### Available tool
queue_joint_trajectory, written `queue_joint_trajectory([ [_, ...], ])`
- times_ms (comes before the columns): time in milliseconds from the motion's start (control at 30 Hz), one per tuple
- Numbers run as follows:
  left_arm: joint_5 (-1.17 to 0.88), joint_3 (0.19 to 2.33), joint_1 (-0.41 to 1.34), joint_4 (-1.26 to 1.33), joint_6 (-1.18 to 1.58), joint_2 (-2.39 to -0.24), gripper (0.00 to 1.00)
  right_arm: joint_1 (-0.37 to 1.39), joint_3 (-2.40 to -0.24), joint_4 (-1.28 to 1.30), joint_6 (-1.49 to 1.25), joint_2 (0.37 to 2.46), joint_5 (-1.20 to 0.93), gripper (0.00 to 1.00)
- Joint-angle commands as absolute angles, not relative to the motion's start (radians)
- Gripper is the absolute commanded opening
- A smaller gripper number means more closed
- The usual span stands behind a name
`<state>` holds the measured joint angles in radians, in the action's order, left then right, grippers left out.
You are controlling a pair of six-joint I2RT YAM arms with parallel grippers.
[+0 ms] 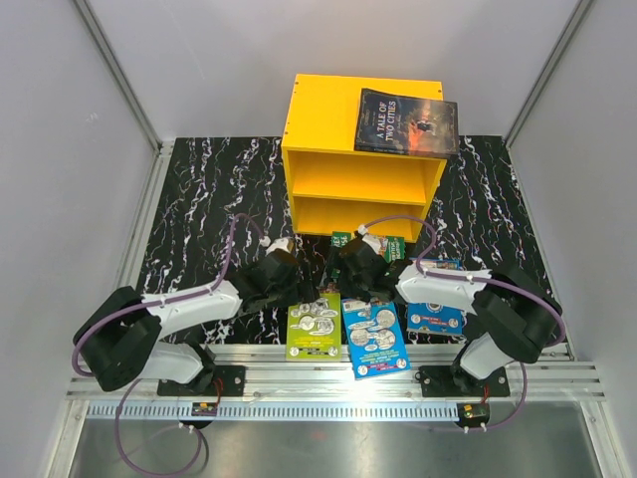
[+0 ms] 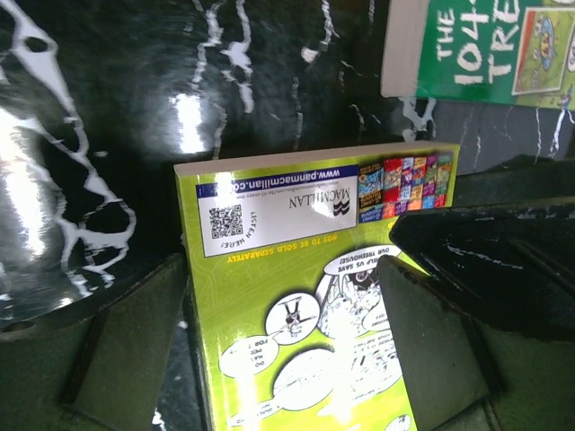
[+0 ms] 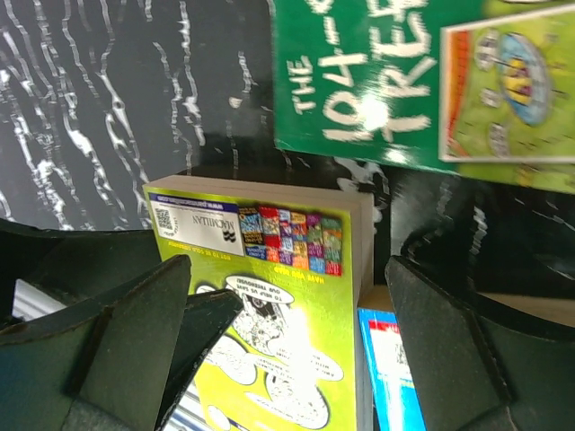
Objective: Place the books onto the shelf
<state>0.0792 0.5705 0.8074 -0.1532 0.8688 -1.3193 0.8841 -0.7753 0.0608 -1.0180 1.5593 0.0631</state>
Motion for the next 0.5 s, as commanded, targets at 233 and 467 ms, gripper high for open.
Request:
queue_joint_trajectory([
  [233, 0.055, 0.604, 0.813, -0.041, 0.917, -1.378, 0.9, 0.96, -0.813, 0.118, -1.034, 1.514, -0.089, 0.99],
  [467, 0.061, 0.594, 0.811, -0.043, 0.913, -1.373, 0.89, 0.962, -0.723, -0.125, -1.121, 1.477, -0.163, 0.95],
])
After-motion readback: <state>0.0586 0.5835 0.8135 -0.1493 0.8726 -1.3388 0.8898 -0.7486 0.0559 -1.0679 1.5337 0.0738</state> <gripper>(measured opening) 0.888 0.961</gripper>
